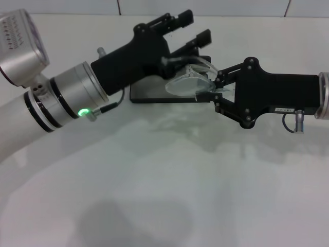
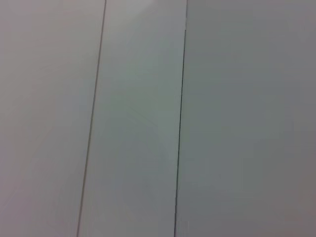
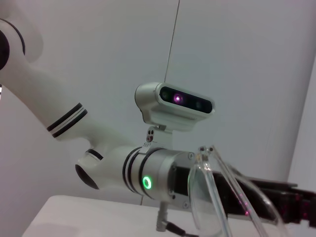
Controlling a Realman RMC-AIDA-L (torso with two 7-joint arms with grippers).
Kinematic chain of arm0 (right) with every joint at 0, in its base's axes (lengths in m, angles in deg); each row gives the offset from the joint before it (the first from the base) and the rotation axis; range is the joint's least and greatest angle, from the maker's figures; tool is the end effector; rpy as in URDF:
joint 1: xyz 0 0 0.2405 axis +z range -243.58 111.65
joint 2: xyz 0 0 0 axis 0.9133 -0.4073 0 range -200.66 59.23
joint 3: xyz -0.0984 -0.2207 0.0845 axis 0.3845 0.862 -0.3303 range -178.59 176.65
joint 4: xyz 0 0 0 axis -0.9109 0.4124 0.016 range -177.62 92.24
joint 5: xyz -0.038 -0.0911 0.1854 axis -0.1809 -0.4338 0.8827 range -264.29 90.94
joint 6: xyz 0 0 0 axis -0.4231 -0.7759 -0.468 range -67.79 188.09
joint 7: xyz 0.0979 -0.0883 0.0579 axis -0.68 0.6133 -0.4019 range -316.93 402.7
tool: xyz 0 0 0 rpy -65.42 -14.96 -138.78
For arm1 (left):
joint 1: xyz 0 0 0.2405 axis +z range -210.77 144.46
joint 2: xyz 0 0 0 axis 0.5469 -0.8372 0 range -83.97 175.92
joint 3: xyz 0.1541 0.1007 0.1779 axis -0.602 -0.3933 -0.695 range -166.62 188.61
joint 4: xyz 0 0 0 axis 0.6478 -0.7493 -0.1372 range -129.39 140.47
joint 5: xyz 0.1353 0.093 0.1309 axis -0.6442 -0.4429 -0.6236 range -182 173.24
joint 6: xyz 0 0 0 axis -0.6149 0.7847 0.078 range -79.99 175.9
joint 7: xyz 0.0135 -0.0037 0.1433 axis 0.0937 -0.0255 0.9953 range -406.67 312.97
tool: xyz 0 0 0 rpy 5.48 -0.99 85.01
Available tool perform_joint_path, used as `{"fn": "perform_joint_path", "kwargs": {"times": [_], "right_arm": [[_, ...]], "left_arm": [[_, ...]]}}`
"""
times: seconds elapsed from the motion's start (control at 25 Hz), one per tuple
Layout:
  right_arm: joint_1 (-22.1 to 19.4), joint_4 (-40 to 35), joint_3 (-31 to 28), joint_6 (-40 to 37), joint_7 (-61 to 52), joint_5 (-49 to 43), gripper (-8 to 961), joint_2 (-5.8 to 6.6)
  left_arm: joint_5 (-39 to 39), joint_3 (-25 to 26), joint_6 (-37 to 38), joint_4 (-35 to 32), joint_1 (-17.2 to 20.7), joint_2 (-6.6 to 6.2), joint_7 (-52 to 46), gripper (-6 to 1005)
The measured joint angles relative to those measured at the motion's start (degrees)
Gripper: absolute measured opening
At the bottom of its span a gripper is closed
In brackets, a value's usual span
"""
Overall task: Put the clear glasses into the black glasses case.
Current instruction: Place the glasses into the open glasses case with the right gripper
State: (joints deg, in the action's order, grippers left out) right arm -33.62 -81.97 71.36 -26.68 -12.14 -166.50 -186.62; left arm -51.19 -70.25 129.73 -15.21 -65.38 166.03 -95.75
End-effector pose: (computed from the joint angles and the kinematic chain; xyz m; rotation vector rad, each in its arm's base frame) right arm 0.1751 0.3396 -0.0162 -2.7499 -0.2512 0.9534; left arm -0.1881 0.3393 -0.0444 -2.3708 -0.2876 -1.3028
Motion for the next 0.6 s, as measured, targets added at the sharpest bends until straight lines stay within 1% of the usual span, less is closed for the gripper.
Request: {"fn": "perform_joint_path", "kwargs": {"times": [0.12,0.16,0.28,0.32,0.36,0.48,0.56,0.6], "right_arm": [[-0.5,-0.1,0.0,0.9,0.3,-0.5,118,0.19],[-0.8,-0.4,0.1,1.5,0.4,-0.6,118,0.20],[-2.6,-3.7,0.6,5.4,0.5,-2.7,118,0.10],[-3.3,-5.7,1.2,8.2,0.5,-4.2,118,-0.04],[-4.0,-7.6,2.5,11.5,0.3,-5.5,118,-0.14],[-5.2,-12.3,10.8,27.1,-1.1,-6.7,118,-0.29],[-5.6,-14.4,18.8,37.8,-1.3,-6.7,118,-0.29],[-5.7,-15.5,23.5,44.5,-1.3,-6.6,118,-0.28]], "left_arm": [[1.0,1.4,-0.9,0.4,0.4,-0.01,0.8,568],[4.0,6.4,-2.9,1.7,1.8,-0.05,2.1,568],[5.1,10.6,-3.5,2.5,3.5,-0.27,2.7,569],[5.2,11.4,-3.6,2.5,4.3,-0.38,2.7,569],[5.3,11.9,-3.7,2.4,5.1,-0.42,2.7,569],[5.7,12.2,-3.9,2.2,6.7,-0.48,2.7,569],[5.7,12.2,-4.0,2.4,7.2,-0.49,2.7,568],[5.7,12.2,-4.0,2.6,7.3,-0.50,2.7,568]]}}
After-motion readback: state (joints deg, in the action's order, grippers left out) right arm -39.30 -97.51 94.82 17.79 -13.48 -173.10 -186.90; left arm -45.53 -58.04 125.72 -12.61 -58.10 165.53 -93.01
